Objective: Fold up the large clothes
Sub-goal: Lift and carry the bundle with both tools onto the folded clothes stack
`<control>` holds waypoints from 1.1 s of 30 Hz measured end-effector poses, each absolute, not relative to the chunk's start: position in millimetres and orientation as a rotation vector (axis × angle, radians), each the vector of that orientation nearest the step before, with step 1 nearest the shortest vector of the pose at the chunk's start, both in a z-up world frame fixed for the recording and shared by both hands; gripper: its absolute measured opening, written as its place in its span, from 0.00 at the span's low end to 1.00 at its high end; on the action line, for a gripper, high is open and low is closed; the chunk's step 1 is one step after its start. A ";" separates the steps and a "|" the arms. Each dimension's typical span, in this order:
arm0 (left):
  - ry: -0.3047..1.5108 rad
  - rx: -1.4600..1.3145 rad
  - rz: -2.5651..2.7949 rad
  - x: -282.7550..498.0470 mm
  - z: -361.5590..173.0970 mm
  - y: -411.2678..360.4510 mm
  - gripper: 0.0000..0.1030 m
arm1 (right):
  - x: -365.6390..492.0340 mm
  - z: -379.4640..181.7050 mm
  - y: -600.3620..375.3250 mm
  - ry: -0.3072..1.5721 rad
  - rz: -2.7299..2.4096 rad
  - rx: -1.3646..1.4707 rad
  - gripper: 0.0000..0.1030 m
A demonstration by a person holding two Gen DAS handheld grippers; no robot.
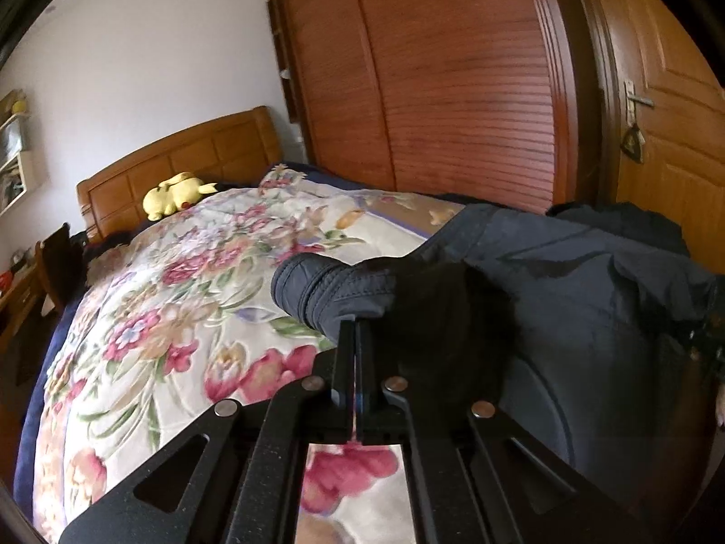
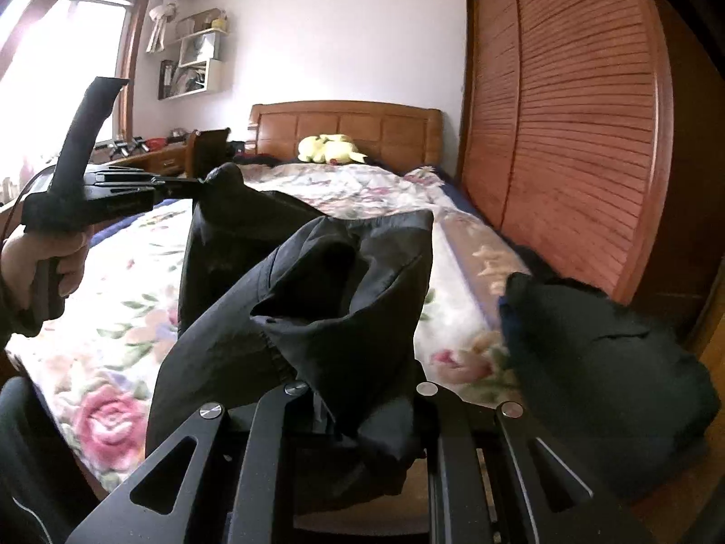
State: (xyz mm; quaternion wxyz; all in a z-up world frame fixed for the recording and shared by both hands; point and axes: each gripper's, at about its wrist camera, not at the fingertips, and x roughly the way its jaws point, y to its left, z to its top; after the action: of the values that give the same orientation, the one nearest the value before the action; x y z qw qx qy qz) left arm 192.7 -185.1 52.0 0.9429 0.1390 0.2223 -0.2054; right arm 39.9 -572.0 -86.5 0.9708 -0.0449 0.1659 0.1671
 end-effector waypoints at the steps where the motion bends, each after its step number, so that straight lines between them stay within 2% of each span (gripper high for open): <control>1: 0.457 0.282 -0.428 196.0 48.7 -191.8 0.00 | 39.9 -88.4 -571.9 0.338 0.330 -0.099 0.14; 8: 0.429 0.282 -0.469 209.2 58.6 -234.7 0.00 | 41.9 -64.4 -581.0 0.281 0.288 -0.123 0.14; 18: 0.244 0.303 -0.560 228.4 161.6 -346.4 0.00 | 20.4 14.6 -661.0 0.140 0.107 -0.146 0.14; 22: 0.241 0.279 -0.623 239.0 180.9 -408.2 0.00 | 13.9 31.5 -707.4 0.150 -0.019 -0.133 0.14; 25: 0.296 0.287 -0.683 247.4 163.8 -453.4 0.00 | 12.2 16.1 -742.4 0.217 -0.123 -0.099 0.14; 28: 0.392 0.331 -0.746 252.5 120.5 -491.7 0.00 | 13.4 -21.8 -769.7 0.322 -0.189 -0.047 0.16; 33: 0.421 0.370 -0.767 239.8 81.5 -502.6 0.00 | 27.0 -82.9 -787.5 0.526 -0.249 0.038 0.22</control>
State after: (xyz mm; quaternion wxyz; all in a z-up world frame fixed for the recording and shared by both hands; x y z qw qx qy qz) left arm 239.8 -502.6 81.5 0.8894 0.1781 0.2026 -0.3691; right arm 27.0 -787.5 -82.9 0.9578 0.0187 0.2594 -0.1226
